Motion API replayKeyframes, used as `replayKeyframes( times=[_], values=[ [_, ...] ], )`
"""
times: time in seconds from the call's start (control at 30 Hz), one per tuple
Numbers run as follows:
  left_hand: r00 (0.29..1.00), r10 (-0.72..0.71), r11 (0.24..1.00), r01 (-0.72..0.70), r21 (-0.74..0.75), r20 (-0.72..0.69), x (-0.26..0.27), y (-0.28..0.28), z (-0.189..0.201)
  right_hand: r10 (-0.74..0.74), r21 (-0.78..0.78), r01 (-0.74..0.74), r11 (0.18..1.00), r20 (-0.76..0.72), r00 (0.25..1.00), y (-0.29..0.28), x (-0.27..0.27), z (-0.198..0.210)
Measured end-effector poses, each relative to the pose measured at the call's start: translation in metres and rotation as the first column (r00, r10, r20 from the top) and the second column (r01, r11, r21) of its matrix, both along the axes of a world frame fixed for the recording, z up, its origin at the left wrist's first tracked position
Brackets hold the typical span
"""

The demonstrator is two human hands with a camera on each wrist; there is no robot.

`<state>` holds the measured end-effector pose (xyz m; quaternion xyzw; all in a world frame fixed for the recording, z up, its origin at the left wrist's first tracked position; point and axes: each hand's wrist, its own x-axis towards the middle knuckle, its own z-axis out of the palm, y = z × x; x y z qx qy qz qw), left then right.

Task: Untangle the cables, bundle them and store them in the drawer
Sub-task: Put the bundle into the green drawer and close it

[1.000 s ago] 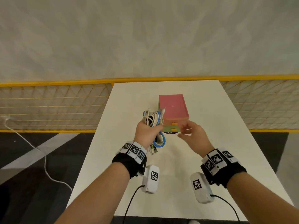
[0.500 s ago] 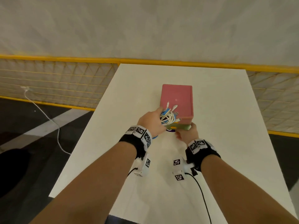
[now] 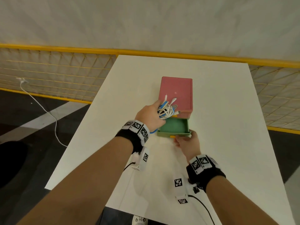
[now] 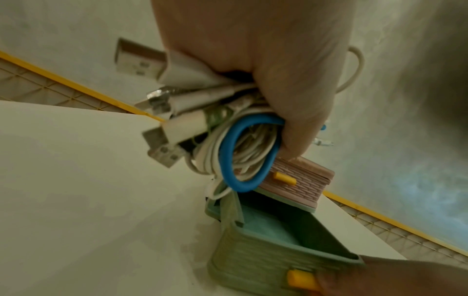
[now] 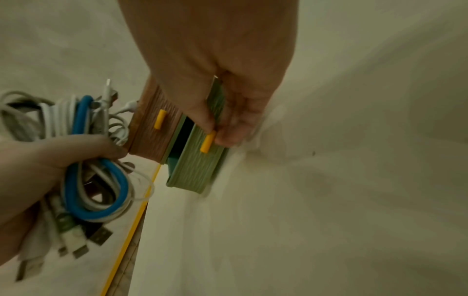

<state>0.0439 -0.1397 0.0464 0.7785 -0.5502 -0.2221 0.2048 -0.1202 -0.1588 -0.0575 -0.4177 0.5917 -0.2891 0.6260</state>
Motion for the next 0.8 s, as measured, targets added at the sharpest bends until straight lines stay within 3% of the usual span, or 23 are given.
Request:
replayKeyframes(
  times=[0.1,0.13,0.27,0.43,0.5,0.57,0.63,0.67,0.7,0.8],
  values=[
    [1.000,0.003,1.000,-0.003,-0.006,-0.011,-0.001,0.000,0.000,0.046,-0.063,-0.072,0.995,-0.338,0.940,-0.005,-0.004,0.014],
    [1.000,0.002,1.000,-0.002,-0.005,-0.018,-0.003,0.000,-0.001,0.016,-0.107,-0.062,0.992,-0.387,0.922,-0.011,-0.004,0.018],
    [1.000,0.000,1.000,0.000,0.004,-0.022,-0.004,0.002,0.000,0.002,-0.300,-0.126,0.946,-0.382,0.924,-0.041,0.004,0.025],
    [1.000,-0.024,1.000,0.024,0.010,-0.014,-0.004,0.002,0.008,0.207,-0.246,-0.331,0.911,-0.421,0.883,-0.031,-0.007,0.020],
    [0.997,-0.044,0.997,0.047,-0.059,0.061,-0.008,0.010,0.013,0.240,-0.254,-0.368,0.895,-0.421,0.875,-0.017,-0.014,0.016],
    [0.964,-0.153,0.980,0.177,-0.093,0.218,-0.017,0.019,0.011,0.242,-0.281,-0.375,0.883,-0.410,0.879,-0.013,-0.019,0.012],
    [0.842,-0.362,0.930,0.357,0.091,0.400,-0.034,0.024,0.004,0.246,-0.295,-0.380,0.877,-0.403,0.881,-0.015,-0.020,0.010],
    [0.781,-0.427,0.904,0.378,0.199,0.457,-0.041,0.022,-0.002,0.242,-0.307,-0.377,0.874,-0.399,0.884,-0.015,-0.020,0.010],
    [0.755,-0.442,0.896,0.345,0.280,0.485,-0.046,0.020,-0.009,0.232,-0.328,-0.374,0.868,-0.398,0.887,-0.015,-0.021,0.010],
    [0.770,-0.409,0.879,0.189,0.437,0.490,-0.059,0.002,-0.025,0.222,-0.418,-0.407,0.812,-0.424,0.878,-0.008,-0.023,0.015]
  ],
)
